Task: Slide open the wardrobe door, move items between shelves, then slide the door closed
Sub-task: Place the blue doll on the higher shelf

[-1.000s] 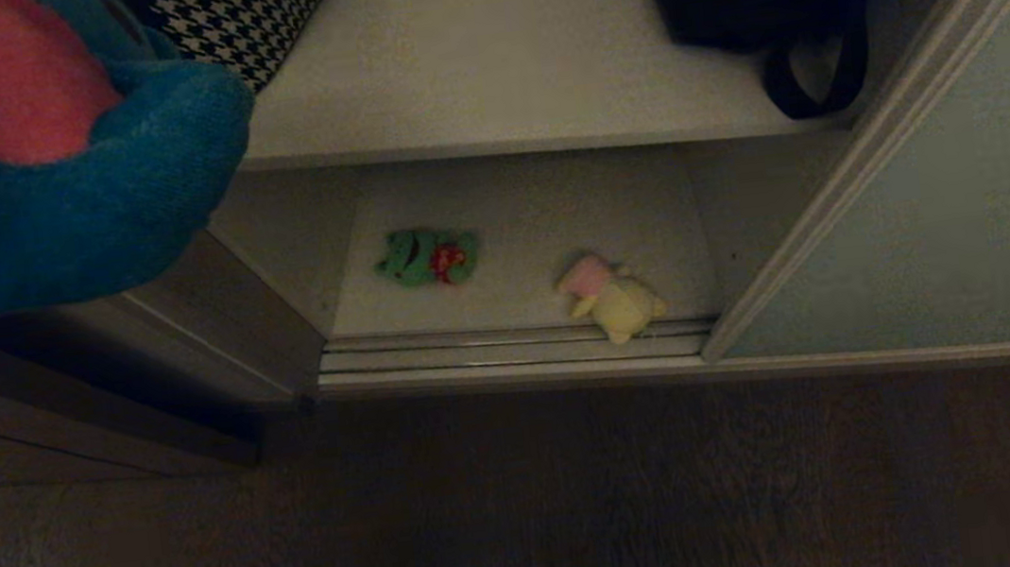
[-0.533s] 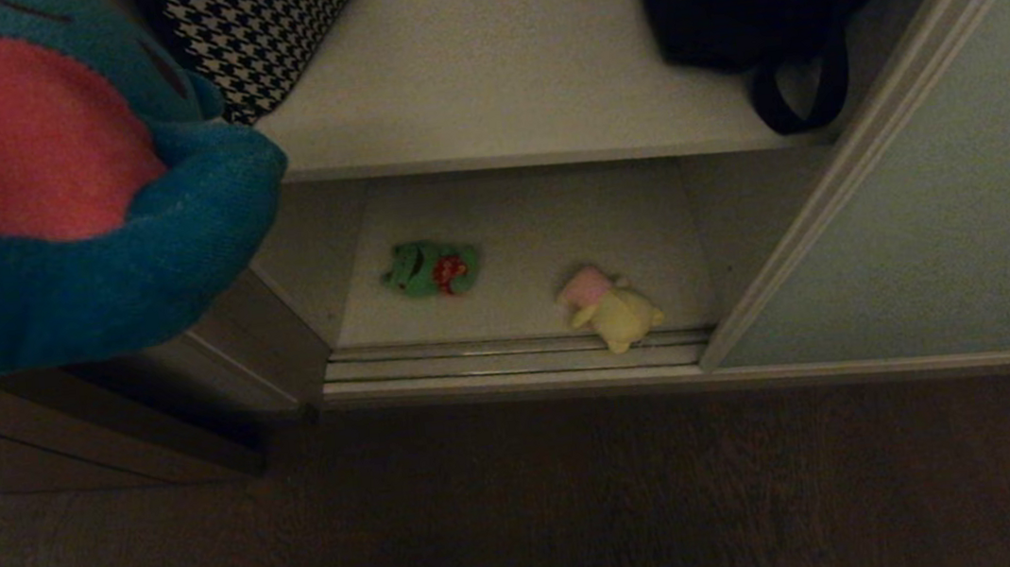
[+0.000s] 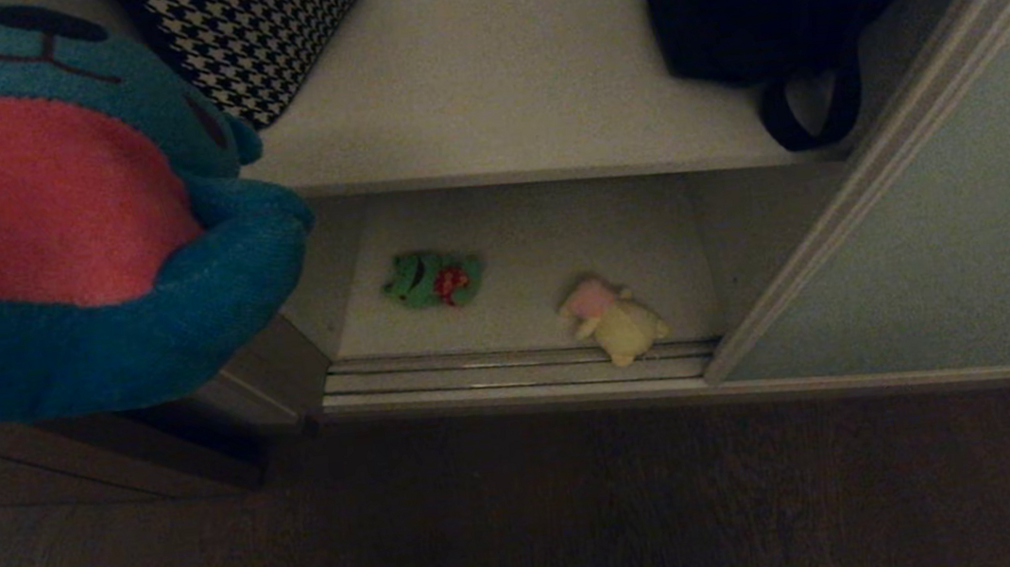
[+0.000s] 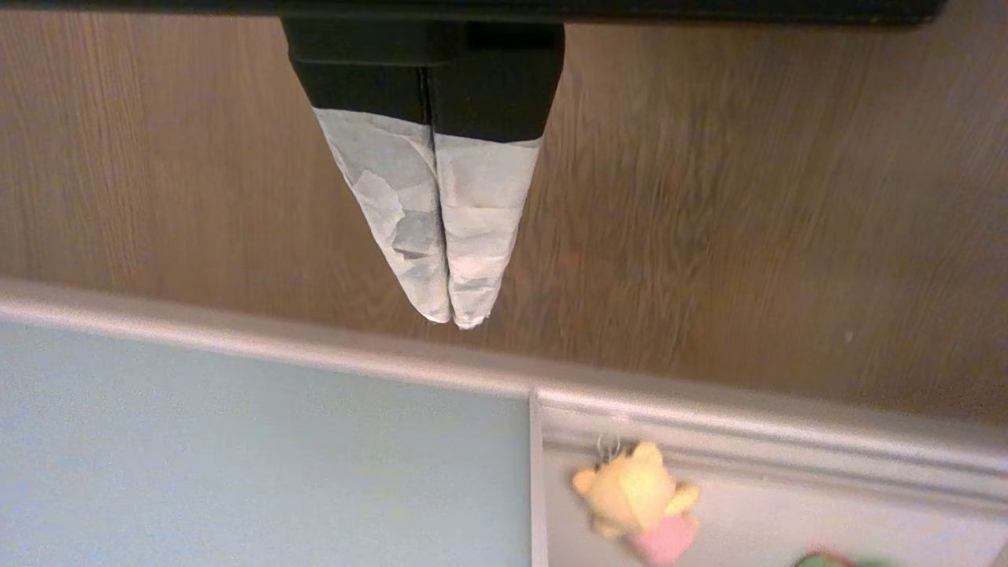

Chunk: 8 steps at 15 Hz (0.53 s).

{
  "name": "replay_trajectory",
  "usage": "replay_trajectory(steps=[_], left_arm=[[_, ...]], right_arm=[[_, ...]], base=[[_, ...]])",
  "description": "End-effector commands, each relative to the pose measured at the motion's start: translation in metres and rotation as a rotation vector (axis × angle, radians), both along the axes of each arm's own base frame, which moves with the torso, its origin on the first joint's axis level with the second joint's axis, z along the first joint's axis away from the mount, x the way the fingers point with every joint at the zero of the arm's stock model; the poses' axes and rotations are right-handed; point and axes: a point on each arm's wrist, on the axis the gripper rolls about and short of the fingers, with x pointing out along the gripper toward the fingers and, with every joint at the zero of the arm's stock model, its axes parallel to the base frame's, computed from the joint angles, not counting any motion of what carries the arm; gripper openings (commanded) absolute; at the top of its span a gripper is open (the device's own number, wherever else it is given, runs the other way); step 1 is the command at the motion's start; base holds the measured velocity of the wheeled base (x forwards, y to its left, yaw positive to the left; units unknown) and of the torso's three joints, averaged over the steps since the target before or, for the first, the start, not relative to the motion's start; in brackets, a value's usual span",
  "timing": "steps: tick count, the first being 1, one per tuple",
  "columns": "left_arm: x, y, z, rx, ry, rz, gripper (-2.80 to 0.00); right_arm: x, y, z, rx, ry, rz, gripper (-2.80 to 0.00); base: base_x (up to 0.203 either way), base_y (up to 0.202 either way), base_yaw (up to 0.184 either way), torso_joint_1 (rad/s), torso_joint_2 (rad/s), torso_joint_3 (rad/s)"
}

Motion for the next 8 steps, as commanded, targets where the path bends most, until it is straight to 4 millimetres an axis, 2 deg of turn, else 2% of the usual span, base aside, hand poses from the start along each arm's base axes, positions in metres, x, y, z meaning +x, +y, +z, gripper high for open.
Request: replay_trajectory(steps=[1, 6, 8], left_arm=[[0.0028, -0.0014, -0.0017, 0.006, 0.012, -0.001, -2.80], [0.0073, -0.0035, -0.0076, 0.014, 0.027, 0.000, -2.80], [0.0114, -0.0054, -0.0083, 0.019, 0.039, -0.001, -2.80]], right_arm=[[0.0000, 0.0000, 0.0000, -0.001, 0.000, 0.001, -2.80], [0.0000, 0.0000, -0.0001, -0.001, 0.000, 0.000, -2.80], [0.0000, 0.0000, -0.0001, -0.001, 0.001, 0.001, -2.80]], base=[[0.195, 0.000, -0.001, 0.002, 0.01, 0.002], [0.195, 0.000, 0.000, 0.004, 0.00, 0.005], [0.117, 0.000, 0.003, 0.006, 0.00, 0.003]])
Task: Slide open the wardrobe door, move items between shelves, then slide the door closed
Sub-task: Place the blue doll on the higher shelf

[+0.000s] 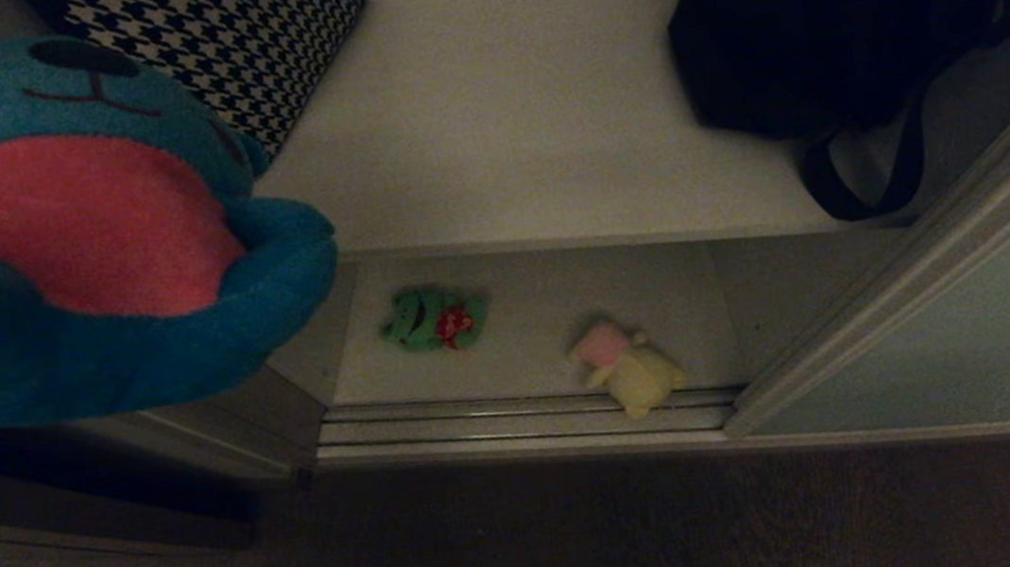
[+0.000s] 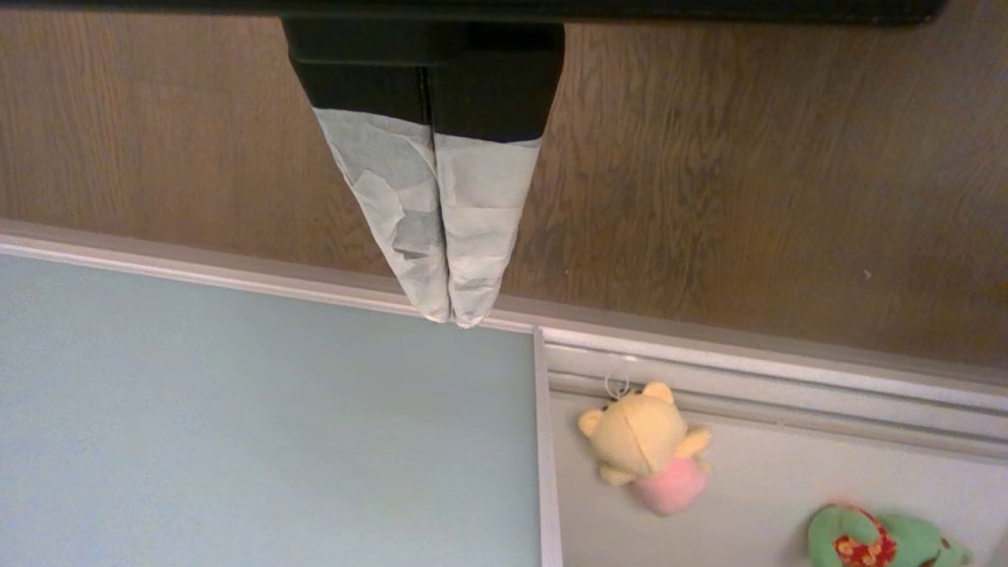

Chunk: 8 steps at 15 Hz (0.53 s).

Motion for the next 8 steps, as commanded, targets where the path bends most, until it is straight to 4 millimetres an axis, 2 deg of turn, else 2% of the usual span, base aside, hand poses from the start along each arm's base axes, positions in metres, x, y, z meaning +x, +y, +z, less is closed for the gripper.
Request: replay_trajectory(steps=[1, 2, 6, 8], left_arm=[[0.009, -0.004, 0.001, 0.010, 0.024, 0.000, -2.80], [0.015, -0.007, 0.003, 0.015, 0.035, 0.003, -2.80], [0.060, -0.028, 0.007, 0.051, 0.113, 0.010, -2.80], [0.092, -0.043, 0.008, 0.061, 0.130, 0.009, -2.80]], right_arm=[[0.000, 0.000, 0.000, 0.000, 0.001, 0.001, -2.80], [0.000, 0.000, 0.000, 0.000, 0.000, 0.001, -2.80], [0.000, 0.000, 0.000, 0.000, 0.001, 0.001, -2.80], [0.000, 0.000, 0.000, 0.000, 0.000, 0.001, -2.80]], base=[[0.000, 0.000, 0.000, 0.000, 0.00, 0.000], [0.000, 0.000, 0.000, 0.000, 0.00, 0.000], [0.000, 0.000, 0.000, 0.000, 0.00, 0.000], [0.000, 0.000, 0.000, 0.000, 0.00, 0.000]])
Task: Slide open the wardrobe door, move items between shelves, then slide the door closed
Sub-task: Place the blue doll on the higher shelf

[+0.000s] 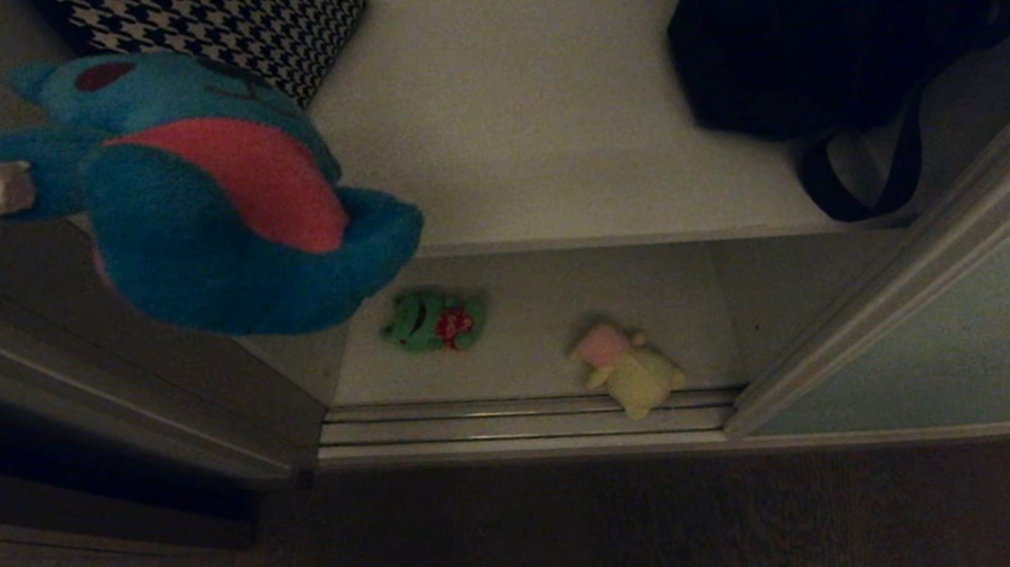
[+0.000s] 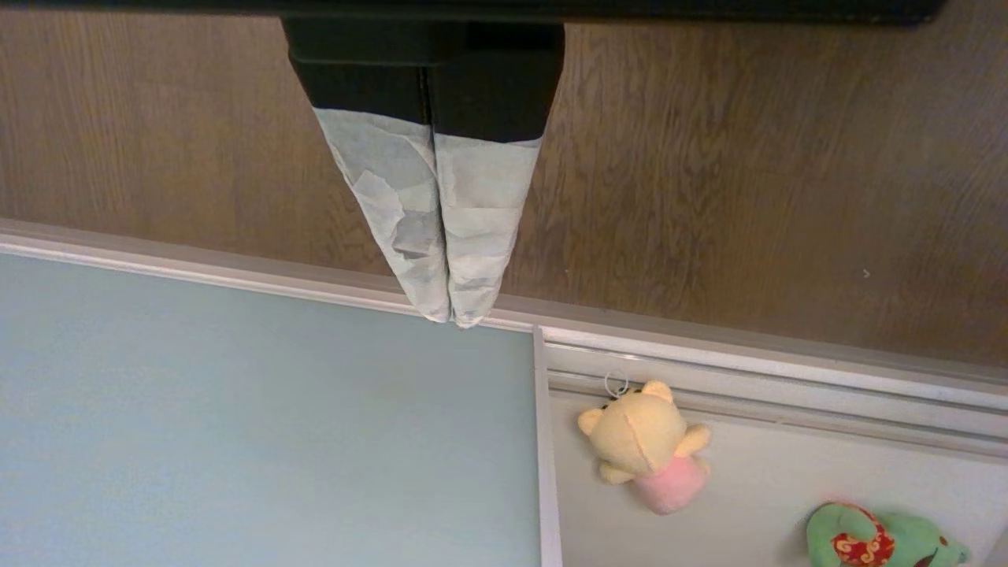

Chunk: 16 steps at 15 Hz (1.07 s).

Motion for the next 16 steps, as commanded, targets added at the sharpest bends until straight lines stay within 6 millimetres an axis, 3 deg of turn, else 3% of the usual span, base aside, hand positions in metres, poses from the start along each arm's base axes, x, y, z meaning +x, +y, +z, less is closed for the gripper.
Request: replay_trajectory(steps=[1, 6, 11, 13, 16], left_arm=[[0.055, -0.026, -0.007, 0.041, 0.078, -0.001, -2.80], [0.143, -0.064, -0.020, 0.026, 0.108, 0.041, -2.80], [0.220, -0.086, -0.009, -0.100, 0.069, 0.208, -2.80], [0.240, -0.091, -0.005, -0.148, 0.024, 0.264, -2.80], [0.266, -0.092, -0.017, -0.149, 0.028, 0.294, -2.80]], right_arm=[[0.000, 0.000, 0.000, 0.000, 0.001, 0.001, -2.80], [0.000, 0.000, 0.000, 0.000, 0.000, 0.001, -2.80], [0.000, 0.000, 0.000, 0.000, -0.001, 0.001, -2.80], [0.000, 0.000, 0.000, 0.000, 0.001, 0.001, -2.80], [0.000, 0.000, 0.000, 0.000, 0.000, 0.001, -2.80]], base=[[0.000, 0.000, 0.000, 0.000, 0.00, 0.000], [0.000, 0.000, 0.000, 0.000, 0.00, 0.000], [0.000, 0.000, 0.000, 0.000, 0.00, 0.000], [0.000, 0.000, 0.000, 0.000, 0.00, 0.000], [0.000, 0.000, 0.000, 0.000, 0.00, 0.000]])
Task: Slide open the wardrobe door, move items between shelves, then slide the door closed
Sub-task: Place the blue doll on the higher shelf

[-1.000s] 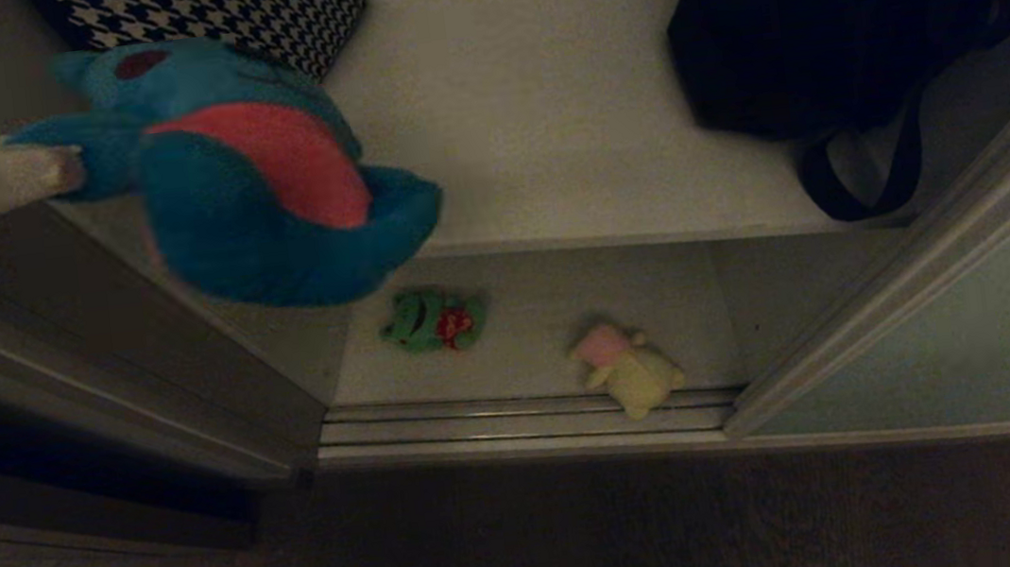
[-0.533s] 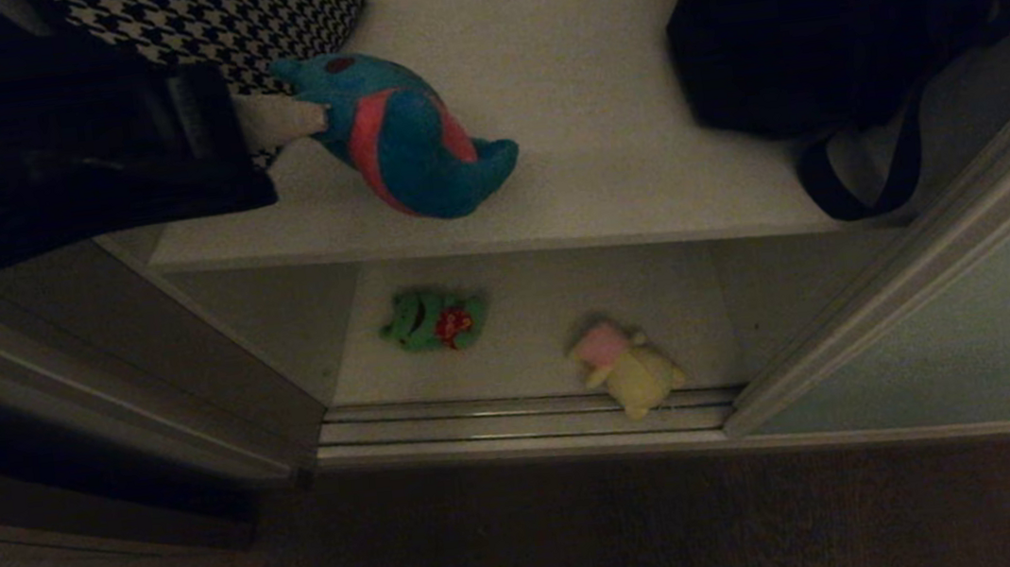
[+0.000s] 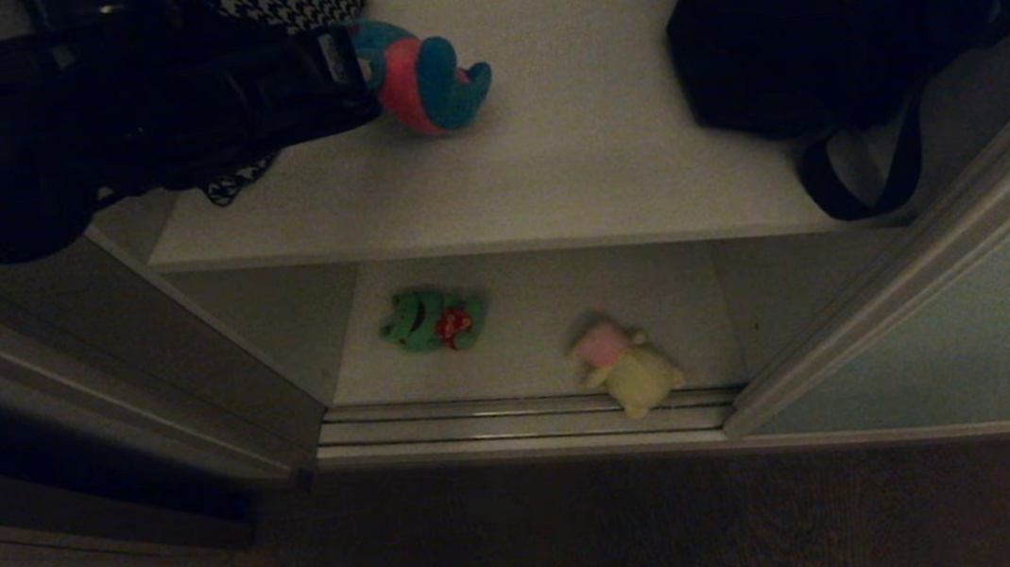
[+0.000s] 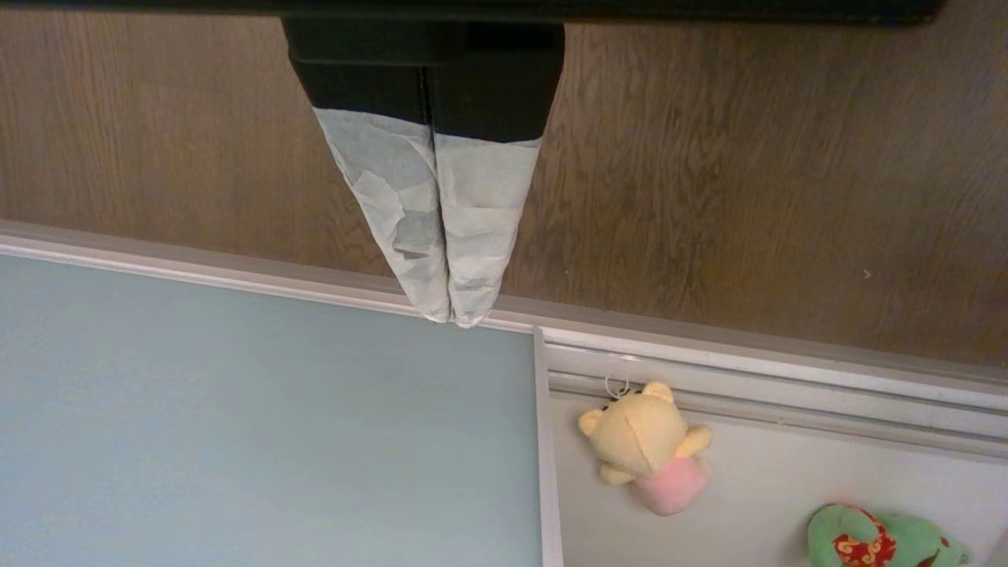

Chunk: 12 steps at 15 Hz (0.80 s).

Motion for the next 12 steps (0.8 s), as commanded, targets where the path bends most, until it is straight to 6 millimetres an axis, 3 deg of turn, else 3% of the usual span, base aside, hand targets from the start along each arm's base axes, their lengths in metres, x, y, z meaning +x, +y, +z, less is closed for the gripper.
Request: replay_trajectory(steps=[1, 4, 9, 12], left_arm=[[0.031, -0.004, -0.016, 0.002, 0.015, 0.020, -2.80], [0.054, -0.004, -0.018, -0.010, -0.027, 0.052, -2.80], [0.073, 0.006, -0.009, -0.038, -0.107, 0.106, -2.80], [0.087, 0.006, -0.027, -0.030, -0.075, 0.139, -2.80]], right_arm=[[0.000, 0.000, 0.000, 0.000, -0.001, 0.001, -2.80], [0.000, 0.000, 0.000, 0.000, -0.001, 0.001, -2.80], [0.000, 0.000, 0.000, 0.000, -0.001, 0.001, -2.80], [0.000, 0.000, 0.000, 0.000, -0.002, 0.001, -2.80]], base=[[0.000, 0.000, 0.000, 0.000, 0.00, 0.000], [0.000, 0.000, 0.000, 0.000, 0.00, 0.000], [0.000, 0.000, 0.000, 0.000, 0.00, 0.000], [0.000, 0.000, 0.000, 0.000, 0.00, 0.000]])
